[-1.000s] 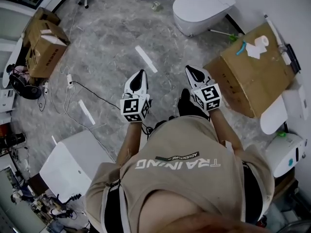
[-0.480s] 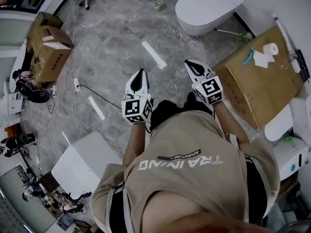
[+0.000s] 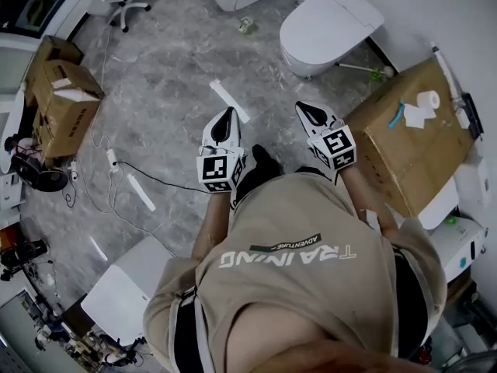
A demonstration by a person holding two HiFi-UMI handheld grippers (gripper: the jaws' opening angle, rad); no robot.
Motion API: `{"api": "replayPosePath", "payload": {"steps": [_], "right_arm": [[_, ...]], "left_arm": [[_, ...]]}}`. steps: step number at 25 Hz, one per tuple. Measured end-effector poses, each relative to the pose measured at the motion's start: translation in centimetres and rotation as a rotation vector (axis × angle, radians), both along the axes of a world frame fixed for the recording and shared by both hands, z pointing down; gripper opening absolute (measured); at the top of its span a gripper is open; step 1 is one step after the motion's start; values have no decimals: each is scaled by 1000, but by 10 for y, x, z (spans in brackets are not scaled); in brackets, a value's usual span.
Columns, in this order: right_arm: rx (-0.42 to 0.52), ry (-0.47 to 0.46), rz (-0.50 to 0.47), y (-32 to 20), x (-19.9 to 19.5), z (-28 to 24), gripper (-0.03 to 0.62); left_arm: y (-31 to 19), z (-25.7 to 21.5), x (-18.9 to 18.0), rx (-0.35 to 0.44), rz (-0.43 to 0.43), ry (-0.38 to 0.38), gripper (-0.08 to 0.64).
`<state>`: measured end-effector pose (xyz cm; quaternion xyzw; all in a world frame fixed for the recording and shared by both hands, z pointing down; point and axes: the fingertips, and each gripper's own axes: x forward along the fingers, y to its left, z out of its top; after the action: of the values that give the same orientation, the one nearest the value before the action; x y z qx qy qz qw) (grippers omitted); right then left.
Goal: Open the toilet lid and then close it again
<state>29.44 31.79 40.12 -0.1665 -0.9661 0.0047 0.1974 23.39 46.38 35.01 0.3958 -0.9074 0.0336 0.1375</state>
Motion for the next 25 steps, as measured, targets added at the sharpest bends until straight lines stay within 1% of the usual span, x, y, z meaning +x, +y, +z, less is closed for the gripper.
{"api": "replayPosePath", "payload": {"steps": [4, 7, 11, 18, 21, 25], "right_arm": [[39, -2, 5, 13, -40, -6, 14], [31, -9, 62, 14, -63, -8, 14], [13, 15, 113, 6, -83, -1, 14], [-3, 7, 141, -17, -141, 7, 14], [-25, 11, 158, -38, -171, 17, 14], [-51, 4, 156, -64, -225, 17, 14]], "left_arm": [[11, -12, -55, 14, 34, -36, 3], [23, -9, -93, 10, 33, -36, 3], [23, -2, -123, 13, 34, -24, 3], [-3, 24, -172, -8, 47, 29, 3], [-21, 19, -205, -30, 47, 13, 3], [-45, 3, -260, -69, 48, -22, 3]]}}
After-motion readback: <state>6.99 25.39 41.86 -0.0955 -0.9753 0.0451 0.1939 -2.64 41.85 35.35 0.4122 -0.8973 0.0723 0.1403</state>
